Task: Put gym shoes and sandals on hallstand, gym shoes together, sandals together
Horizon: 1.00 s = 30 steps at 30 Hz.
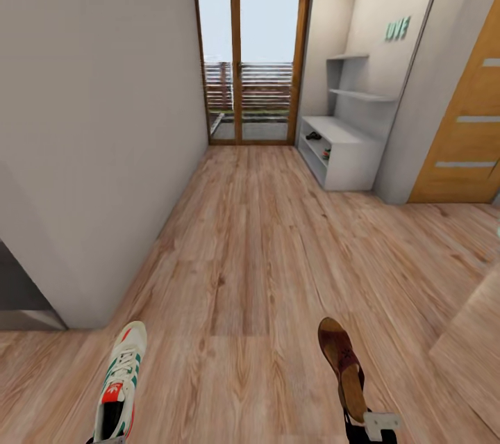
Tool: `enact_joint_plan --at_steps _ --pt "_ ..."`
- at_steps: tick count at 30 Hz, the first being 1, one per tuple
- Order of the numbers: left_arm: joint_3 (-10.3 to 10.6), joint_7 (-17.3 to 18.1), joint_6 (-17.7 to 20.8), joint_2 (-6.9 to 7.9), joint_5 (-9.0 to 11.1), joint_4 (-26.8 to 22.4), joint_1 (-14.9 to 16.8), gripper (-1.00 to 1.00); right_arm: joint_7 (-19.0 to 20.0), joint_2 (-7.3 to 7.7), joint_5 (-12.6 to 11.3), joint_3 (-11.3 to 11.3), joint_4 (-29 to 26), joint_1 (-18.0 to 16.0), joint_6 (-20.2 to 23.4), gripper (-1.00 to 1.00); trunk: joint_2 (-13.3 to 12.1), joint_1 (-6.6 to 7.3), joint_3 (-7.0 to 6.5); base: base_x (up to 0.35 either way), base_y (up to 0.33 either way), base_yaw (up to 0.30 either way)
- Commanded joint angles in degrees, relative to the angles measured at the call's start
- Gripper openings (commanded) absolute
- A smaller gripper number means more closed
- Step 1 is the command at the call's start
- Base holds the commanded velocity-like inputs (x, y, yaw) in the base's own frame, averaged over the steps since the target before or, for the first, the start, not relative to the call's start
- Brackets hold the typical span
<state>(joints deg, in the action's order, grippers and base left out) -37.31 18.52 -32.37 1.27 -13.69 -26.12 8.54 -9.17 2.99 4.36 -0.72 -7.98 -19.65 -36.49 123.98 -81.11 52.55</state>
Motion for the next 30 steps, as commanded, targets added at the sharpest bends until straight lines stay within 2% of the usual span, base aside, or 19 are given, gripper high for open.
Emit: enact_joint_plan --at_steps 1,30 --pt "-0.49 0.29 -0.25 -0.04 -0.46 0.02 0.05 -1.00 -0.49 0.00 0.48 -0.07 0.05 -0.04 -0.08 -1.00 0.02 -0.03 0.05 0.340 0.000 0.000" --pt "-0.49 0.28 -0.25 -0.04 -0.46 0.02 0.06 -1.00 -0.49 0.00 0.48 -0.09 0.01 -0.04 -0.08 -1.00 0.02 -0.03 0.05 0.340 0.000 0.000"
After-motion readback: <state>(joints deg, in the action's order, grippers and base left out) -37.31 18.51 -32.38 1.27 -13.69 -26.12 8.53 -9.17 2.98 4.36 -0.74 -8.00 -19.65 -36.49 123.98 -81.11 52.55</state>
